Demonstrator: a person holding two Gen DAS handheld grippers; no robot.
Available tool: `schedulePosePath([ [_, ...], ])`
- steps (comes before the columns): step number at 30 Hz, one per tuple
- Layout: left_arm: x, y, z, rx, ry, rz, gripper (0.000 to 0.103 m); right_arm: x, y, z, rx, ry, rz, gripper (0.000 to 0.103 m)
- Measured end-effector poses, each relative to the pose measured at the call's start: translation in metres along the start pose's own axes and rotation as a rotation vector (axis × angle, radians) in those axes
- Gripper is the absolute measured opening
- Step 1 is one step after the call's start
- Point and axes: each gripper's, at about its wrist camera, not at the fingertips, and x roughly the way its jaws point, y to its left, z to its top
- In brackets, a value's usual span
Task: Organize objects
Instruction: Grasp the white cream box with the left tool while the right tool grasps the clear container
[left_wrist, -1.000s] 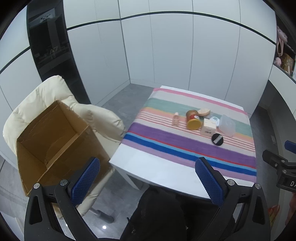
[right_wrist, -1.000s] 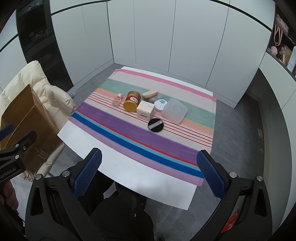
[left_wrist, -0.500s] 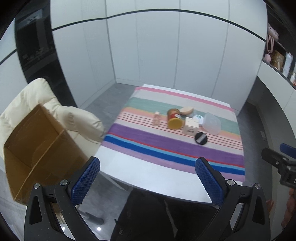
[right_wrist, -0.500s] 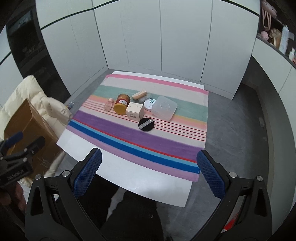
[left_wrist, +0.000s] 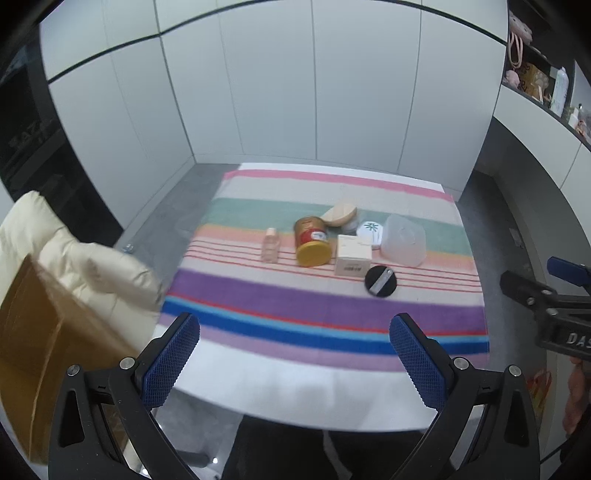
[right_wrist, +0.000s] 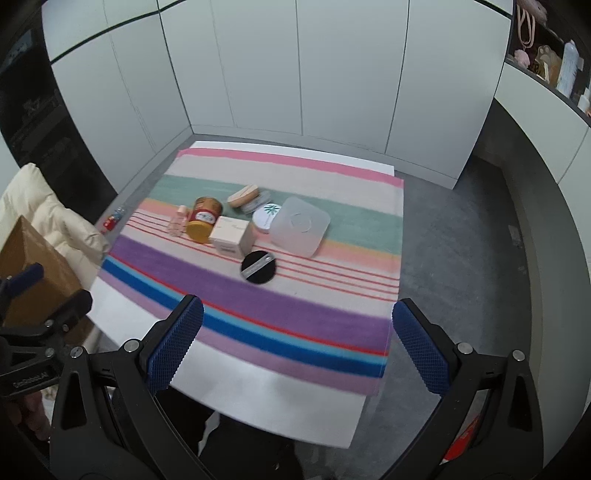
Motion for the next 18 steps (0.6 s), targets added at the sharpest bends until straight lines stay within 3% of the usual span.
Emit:
schedulePosePath([
  [3,0.029,-0.008,0.01,-0.035,0.036,-0.046,0.103,0.026,-0.009,0.009,0.027,0.03,-0.02,0.103],
  [7,0.065,-0.022,0.019,-0.025,0.049,-0.03,0.103,0.062,-0.02,0.017,0.077,0.076,0.001,0.103],
  [12,0.102,-0.04,0.025,-0.003,0.057,-0.046,0.096,0.097,-0.019,0.024,0.058,0.079,-0.001,0.103],
  [18,0.143,-0.05,0.024,0.016,0.082,-0.06,0.096,0.136,-0.025,0.031,0.08,0.091,0.006,0.103],
])
